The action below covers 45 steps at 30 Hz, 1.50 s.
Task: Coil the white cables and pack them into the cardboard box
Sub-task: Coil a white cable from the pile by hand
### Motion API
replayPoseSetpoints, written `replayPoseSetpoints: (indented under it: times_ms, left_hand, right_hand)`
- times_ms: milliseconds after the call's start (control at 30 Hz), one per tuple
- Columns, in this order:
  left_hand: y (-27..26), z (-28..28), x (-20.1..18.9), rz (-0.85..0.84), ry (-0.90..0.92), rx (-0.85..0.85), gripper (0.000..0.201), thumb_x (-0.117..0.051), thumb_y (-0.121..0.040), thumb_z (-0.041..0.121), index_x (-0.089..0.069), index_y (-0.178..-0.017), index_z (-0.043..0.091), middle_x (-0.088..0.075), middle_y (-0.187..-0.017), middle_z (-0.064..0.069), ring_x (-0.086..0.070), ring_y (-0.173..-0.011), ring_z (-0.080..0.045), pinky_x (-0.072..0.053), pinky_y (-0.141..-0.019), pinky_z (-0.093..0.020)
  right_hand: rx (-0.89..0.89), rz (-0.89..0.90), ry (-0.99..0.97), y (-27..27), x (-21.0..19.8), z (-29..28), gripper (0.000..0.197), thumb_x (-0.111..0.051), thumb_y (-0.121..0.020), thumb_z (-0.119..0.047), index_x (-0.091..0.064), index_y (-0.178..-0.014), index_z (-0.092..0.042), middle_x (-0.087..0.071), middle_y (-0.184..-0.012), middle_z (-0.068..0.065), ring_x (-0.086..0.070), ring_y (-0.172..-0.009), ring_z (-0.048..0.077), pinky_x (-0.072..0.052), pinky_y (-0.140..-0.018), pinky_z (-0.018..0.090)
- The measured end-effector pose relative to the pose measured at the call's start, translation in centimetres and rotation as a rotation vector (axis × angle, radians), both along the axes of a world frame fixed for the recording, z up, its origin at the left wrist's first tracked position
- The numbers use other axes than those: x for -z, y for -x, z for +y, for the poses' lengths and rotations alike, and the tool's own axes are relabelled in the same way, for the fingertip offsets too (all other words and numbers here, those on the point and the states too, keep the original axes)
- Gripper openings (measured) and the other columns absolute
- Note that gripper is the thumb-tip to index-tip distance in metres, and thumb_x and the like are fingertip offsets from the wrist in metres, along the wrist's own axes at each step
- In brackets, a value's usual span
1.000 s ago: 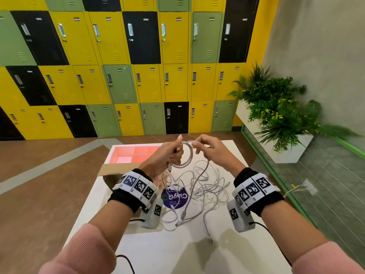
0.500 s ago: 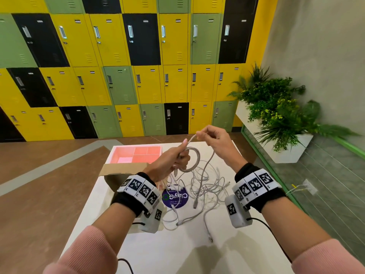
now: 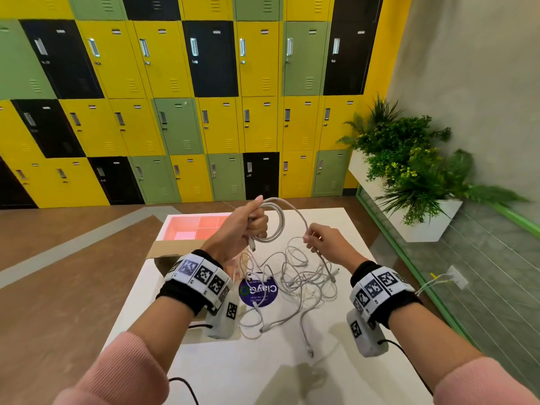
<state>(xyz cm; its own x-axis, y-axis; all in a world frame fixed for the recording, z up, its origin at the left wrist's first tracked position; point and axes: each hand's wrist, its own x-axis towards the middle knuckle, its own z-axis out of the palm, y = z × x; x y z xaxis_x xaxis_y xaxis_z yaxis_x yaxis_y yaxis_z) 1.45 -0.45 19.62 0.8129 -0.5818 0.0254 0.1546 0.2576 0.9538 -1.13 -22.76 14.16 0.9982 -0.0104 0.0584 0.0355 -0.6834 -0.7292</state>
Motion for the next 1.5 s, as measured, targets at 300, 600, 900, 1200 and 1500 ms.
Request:
replayPoseSetpoints:
  times_ms: [300,600,900,1200,1500]
  left_hand:
    - [0.5,-0.5,-0.1,-0.081,-0.133,0.031,0.047,-0.043,-0.093,0.044,-0.03,-0.053,0.023,-0.021,-0.046,0.009,-0.015,-0.042,-0.007,-0.022,-0.046,-0.022]
    - [0.8,-1.7,1.3,0.05,-0.096,0.111,0.049,-0.043,-0.093,0.042,-0.029,-0.05,0.023,-0.019,-0.043,0.009,-0.015,-0.038,-0.005,-0.017,-0.043,-0.02]
    - [0.9,-1.0,1.4,0.073,-0.145,0.223,0.05,-0.041,-0.098,0.04,-0.031,-0.052,0.023,-0.02,-0.046,0.008,-0.014,-0.042,-0.006,-0.011,-0.049,-0.025]
    - [1.4,-1.4,0.8,0.058,-0.204,0.172,0.05,-0.042,-0.098,0.039,-0.032,-0.052,0.021,-0.021,-0.047,0.007,-0.014,-0.042,-0.008,-0.022,-0.048,-0.02]
    - [0.6,-1.6,1.1,-0.047,-0.15,0.084,0.045,-0.042,-0.093,0.044,-0.03,-0.055,0.023,-0.019,-0.048,0.008,-0.014,-0.042,-0.006,-0.01,-0.056,-0.031]
  right_hand:
    - [0.233,-0.181,-0.324,-0.5,-1.8,-0.2,0.011,-0.048,-0.097,-0.007,-0.054,-0.09,-0.001,-0.064,-0.073,0.014,-0.061,-0.058,0.015,-0.055,-0.054,0.02]
    - [0.242,-0.185,-0.96,-0.9,-5.6,1.2,0.013,-0.046,-0.098,-0.008,-0.054,-0.093,0.0,-0.063,-0.078,0.013,-0.065,-0.059,0.009,-0.056,-0.06,0.018]
    - [0.311,-0.081,-1.051,-0.4,-5.6,1.9,0.009,-0.052,-0.094,-0.001,-0.055,-0.085,-0.003,-0.061,-0.074,0.014,-0.063,-0.049,0.005,-0.053,-0.051,0.015]
    - [0.252,0.131,-0.958,0.5,-6.1,3.3,0.012,-0.048,-0.094,0.006,-0.054,-0.085,0.002,-0.057,-0.073,0.016,-0.062,-0.042,0.007,-0.052,-0.046,0.016]
    - [-0.024,0.317,-0.665,1.8,-7.4,4.6,0.035,-0.03,-0.105,-0.017,-0.058,-0.087,-0.005,-0.062,-0.08,0.011,-0.061,-0.074,0.02,-0.051,-0.074,0.032]
